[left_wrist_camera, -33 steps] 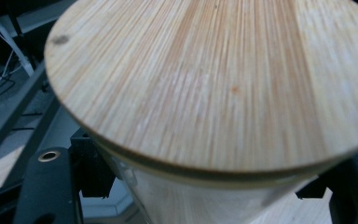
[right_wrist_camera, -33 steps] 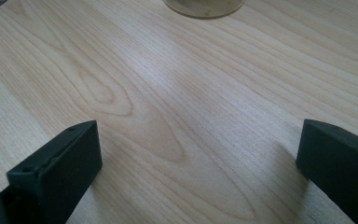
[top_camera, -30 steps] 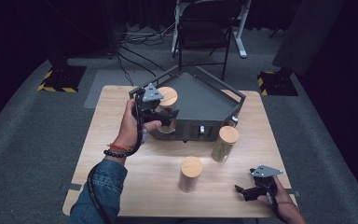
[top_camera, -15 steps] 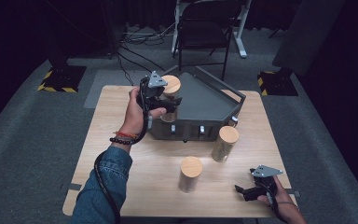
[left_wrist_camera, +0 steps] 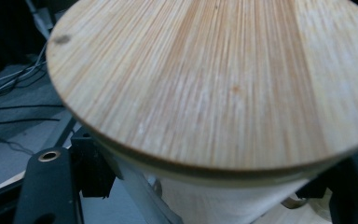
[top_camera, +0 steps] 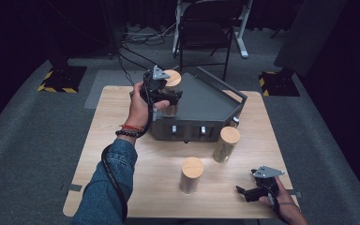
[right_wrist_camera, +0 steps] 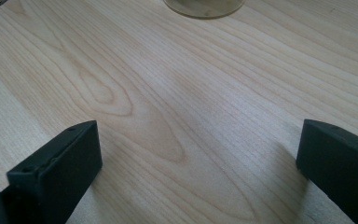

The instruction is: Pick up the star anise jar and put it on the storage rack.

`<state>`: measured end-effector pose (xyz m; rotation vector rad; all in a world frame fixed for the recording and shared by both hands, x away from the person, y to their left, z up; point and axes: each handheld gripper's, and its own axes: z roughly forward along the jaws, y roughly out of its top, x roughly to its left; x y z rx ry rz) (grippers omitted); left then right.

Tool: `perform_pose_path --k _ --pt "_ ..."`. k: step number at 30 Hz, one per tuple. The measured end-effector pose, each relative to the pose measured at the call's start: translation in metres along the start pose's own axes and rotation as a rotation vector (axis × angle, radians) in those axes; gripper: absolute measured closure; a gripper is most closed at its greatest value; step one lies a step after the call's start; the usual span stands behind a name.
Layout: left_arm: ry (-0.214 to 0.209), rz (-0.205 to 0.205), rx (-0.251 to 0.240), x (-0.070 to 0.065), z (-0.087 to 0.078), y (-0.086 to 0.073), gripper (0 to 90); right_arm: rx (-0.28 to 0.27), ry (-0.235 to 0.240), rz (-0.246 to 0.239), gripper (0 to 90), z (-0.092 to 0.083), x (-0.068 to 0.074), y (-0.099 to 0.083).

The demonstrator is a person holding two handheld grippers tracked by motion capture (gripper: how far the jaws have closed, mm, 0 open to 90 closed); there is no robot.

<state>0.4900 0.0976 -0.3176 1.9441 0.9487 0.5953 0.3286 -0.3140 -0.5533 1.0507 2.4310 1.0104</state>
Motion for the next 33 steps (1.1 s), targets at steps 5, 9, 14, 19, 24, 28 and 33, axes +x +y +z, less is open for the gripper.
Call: perform_pose_path --k 5,9,14,19,24,28,33 --pt "0.019 -0.020 0.014 0.006 0.010 0.005 25.0 0.000 0.002 -0.003 0.0 0.000 0.000 0.000" --pt "0.028 -0.031 0.022 0.007 0.016 0.006 25.0 0.000 0.003 -0.003 0.0 0.000 0.000 0.000" --pt "0.045 -0.036 0.032 0.007 0.024 0.005 25.0 0.000 0.003 -0.003 0.0 0.000 0.000 0.000" --pt "0.057 -0.042 0.056 0.010 0.031 0.000 25.0 0.000 0.003 -0.003 0.0 0.000 0.000 0.000" --pt "0.069 -0.057 0.059 0.012 0.037 -0.006 25.0 0.000 0.003 -0.003 0.0 0.000 0.000 0.000" --pt "0.077 -0.063 0.062 0.013 0.040 -0.008 25.0 0.000 0.003 -0.003 0.0 0.000 0.000 0.000" --pt "0.078 -0.046 0.074 0.012 0.043 -0.010 25.0 0.000 0.003 -0.003 0.0 0.000 0.000 0.000"
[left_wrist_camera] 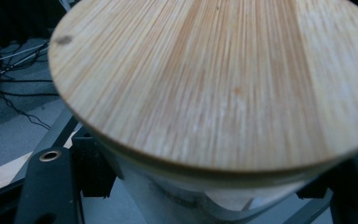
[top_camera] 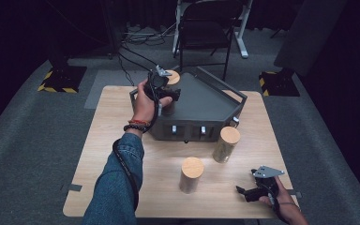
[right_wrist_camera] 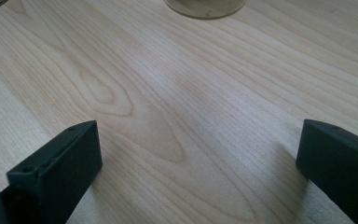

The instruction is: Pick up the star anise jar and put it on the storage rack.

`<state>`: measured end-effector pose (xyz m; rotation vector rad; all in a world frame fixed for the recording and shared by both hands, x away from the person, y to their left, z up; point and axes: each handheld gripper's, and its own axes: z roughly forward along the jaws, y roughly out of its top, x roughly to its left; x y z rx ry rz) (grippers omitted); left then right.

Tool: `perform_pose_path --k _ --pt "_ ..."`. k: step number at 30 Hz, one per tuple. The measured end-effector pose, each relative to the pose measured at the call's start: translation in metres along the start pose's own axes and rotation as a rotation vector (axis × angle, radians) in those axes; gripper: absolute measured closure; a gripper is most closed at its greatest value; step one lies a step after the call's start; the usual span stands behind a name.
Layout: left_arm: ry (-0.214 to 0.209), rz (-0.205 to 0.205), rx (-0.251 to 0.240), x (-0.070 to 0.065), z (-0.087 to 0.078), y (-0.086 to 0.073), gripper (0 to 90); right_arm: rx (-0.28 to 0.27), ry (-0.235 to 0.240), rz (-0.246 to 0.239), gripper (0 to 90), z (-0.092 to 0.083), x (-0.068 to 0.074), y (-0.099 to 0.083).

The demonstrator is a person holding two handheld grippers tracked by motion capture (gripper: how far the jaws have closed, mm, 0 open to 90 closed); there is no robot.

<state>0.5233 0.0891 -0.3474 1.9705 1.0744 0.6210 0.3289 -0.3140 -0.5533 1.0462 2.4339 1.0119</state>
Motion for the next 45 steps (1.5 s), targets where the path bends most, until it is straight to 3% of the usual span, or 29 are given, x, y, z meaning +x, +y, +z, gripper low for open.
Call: perform_pose_path --k 18,36,45 --pt "-0.012 -0.046 -0.020 0.0063 0.0033 -0.0055 24.6 0.000 0.000 0.000 0.0 0.0000 0.0000 0.0000" --pt "-0.003 -0.029 -0.029 0.0060 0.0036 -0.0064 23.9 0.000 0.000 0.000 0.0 0.0000 0.0000 0.0000" --pt "0.021 0.006 -0.021 0.0039 0.0024 -0.0049 22.1 0.000 0.000 0.000 0.0 0.0000 0.0000 0.0000"
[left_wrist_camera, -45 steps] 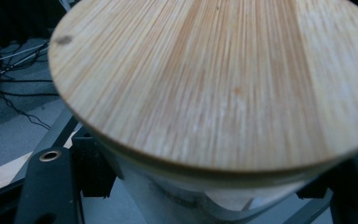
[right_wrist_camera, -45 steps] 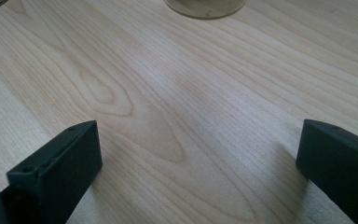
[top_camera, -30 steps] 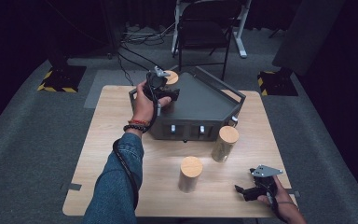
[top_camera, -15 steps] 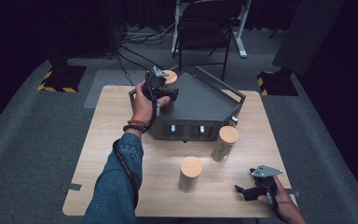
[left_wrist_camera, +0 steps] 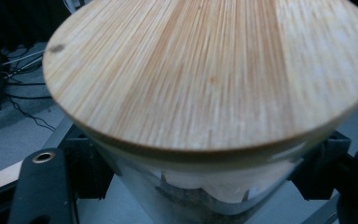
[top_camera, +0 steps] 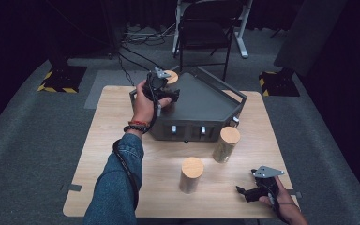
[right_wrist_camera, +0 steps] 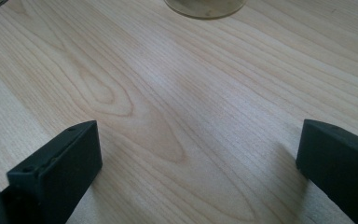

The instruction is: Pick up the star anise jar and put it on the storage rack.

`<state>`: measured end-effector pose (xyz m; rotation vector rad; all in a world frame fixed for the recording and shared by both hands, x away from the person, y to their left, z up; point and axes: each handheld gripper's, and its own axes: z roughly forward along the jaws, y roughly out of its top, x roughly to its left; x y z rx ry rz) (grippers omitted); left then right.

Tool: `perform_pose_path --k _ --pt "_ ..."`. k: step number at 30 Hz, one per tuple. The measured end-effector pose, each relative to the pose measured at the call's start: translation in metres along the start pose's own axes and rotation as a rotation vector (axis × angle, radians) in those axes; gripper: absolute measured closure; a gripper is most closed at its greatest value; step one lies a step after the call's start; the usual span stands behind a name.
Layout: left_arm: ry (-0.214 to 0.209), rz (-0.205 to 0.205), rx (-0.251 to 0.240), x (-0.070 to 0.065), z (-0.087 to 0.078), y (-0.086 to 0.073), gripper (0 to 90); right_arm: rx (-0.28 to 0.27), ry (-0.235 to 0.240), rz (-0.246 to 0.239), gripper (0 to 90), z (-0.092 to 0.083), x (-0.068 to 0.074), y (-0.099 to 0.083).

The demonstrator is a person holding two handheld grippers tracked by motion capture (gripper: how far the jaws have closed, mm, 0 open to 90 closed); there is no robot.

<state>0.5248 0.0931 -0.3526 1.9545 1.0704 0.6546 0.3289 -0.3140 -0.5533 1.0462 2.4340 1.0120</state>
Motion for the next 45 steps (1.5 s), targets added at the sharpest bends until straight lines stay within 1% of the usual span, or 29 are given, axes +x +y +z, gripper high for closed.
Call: perform_pose_path --k 1,3,6,8,10,13,18,22,23,25,33,35,39,43,45 --pt "0.003 0.007 -0.001 0.000 0.000 0.000 21.9 0.000 0.000 0.000 0.0 0.000 0.000 0.000" --pt "0.009 0.008 0.002 0.000 -0.001 0.000 19.8 0.000 0.000 0.000 0.0 0.000 0.000 0.000" --pt "0.007 0.003 0.002 0.001 -0.002 -0.001 15.4 0.000 0.000 0.000 0.0 0.000 0.000 0.000" --pt "-0.005 0.005 0.002 0.002 -0.003 -0.002 12.8 0.000 0.000 0.000 0.0 0.000 0.000 0.000" --pt "0.005 0.008 0.002 0.002 -0.004 -0.003 8.8 0.000 0.000 0.000 0.0 0.000 0.000 0.000" --pt "0.002 0.005 0.009 0.003 -0.004 -0.005 4.6 0.000 0.000 0.000 0.0 0.000 0.000 0.000" --pt "0.007 0.002 0.007 0.005 -0.005 -0.008 2.1 0.000 0.000 0.000 0.0 0.000 0.000 0.000" --pt "0.002 0.012 -0.004 0.005 -0.007 -0.009 2.3 0.000 0.000 -0.001 0.0 0.000 0.000 0.000" --pt "0.000 0.016 -0.005 0.005 -0.008 -0.009 2.3 -0.001 -0.001 -0.002 0.0 0.000 0.000 0.000" --pt "0.015 0.029 0.002 0.005 -0.009 -0.009 2.3 -0.001 -0.001 -0.002 0.0 0.000 0.000 0.000" --pt "0.035 0.055 0.011 0.004 -0.014 -0.011 2.2 0.000 0.000 0.000 0.0 0.000 0.000 0.000" --pt "0.051 0.064 0.015 0.004 -0.016 -0.011 2.2 0.000 0.000 0.000 0.0 0.000 0.000 0.000" --pt "0.067 0.095 0.019 0.000 -0.021 -0.011 2.2 0.000 0.000 0.000 0.0 0.000 0.000 0.000" --pt "0.078 0.138 0.027 -0.004 -0.028 -0.011 2.2 0.000 0.000 0.000 0.0 0.000 0.000 0.000" --pt "0.075 0.158 0.027 -0.006 -0.032 -0.010 2.2 0.000 0.000 0.000 0.0 0.000 0.000 0.000"
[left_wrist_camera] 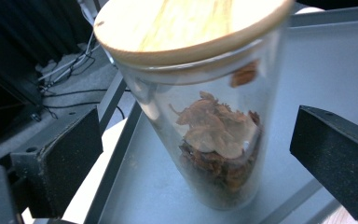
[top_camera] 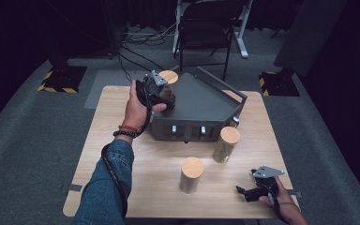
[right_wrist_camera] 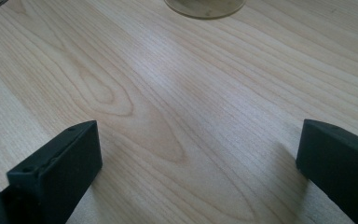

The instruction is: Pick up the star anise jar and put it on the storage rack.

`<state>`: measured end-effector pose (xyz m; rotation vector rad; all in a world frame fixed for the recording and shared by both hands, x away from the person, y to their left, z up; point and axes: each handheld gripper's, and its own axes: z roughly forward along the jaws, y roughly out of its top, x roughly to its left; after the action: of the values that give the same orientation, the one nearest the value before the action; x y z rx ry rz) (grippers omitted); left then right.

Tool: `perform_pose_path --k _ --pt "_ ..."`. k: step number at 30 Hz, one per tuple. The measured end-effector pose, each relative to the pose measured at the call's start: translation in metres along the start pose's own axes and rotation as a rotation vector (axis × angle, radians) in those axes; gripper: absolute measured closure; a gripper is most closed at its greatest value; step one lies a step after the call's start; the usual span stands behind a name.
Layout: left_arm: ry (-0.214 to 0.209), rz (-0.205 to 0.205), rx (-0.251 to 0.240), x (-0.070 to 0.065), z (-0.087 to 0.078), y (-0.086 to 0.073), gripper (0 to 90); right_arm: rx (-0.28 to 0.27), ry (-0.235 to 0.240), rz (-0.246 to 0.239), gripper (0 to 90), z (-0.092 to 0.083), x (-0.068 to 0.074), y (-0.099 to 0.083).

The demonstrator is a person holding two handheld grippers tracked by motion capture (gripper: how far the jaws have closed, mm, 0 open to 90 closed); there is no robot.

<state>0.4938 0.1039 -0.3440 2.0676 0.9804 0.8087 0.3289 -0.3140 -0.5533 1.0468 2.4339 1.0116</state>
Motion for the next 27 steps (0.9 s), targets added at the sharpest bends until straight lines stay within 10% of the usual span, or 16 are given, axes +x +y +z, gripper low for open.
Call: perform_pose_path --k 27 --pt "-0.017 0.162 -0.021 -0.031 -0.041 -0.019 2.0 0.000 0.000 -0.001 0.0 0.000 0.000 0.000"
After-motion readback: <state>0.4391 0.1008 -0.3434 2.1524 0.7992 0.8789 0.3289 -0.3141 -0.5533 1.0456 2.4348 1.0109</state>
